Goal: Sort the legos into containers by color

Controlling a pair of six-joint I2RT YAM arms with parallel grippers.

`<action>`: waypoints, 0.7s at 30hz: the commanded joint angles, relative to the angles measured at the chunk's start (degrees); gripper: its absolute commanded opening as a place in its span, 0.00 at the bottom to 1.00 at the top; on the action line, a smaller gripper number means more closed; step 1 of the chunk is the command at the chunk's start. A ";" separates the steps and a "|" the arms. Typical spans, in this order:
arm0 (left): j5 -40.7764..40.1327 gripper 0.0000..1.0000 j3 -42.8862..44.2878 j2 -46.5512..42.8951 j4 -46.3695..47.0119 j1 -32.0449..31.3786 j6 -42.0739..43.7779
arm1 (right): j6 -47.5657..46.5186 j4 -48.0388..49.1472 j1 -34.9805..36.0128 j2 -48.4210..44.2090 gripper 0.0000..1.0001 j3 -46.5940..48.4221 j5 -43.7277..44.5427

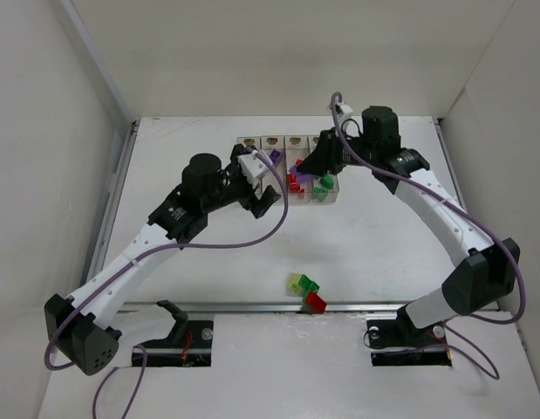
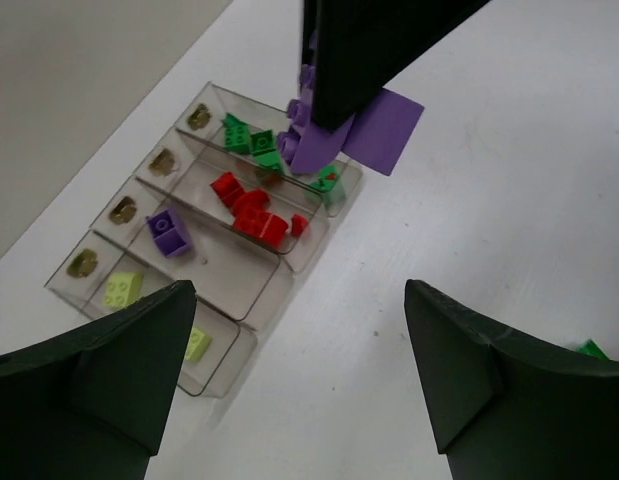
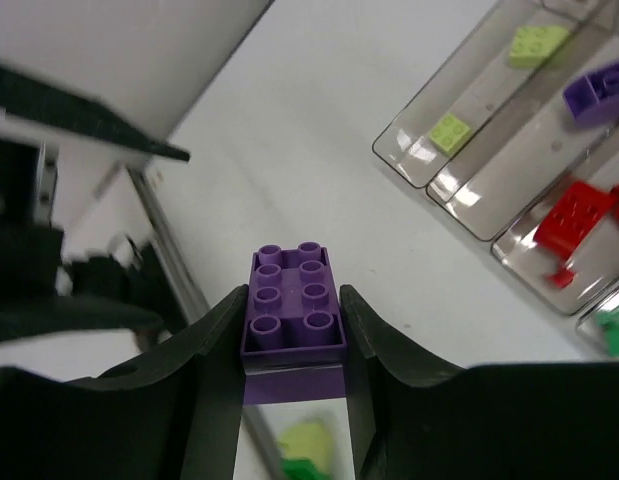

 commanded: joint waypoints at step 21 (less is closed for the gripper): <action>-0.86 0.56 3.12 2.26 12.66 -2.81 15.37 | 35.53 10.44 10.57 -2.88 0.00 2.53 31.32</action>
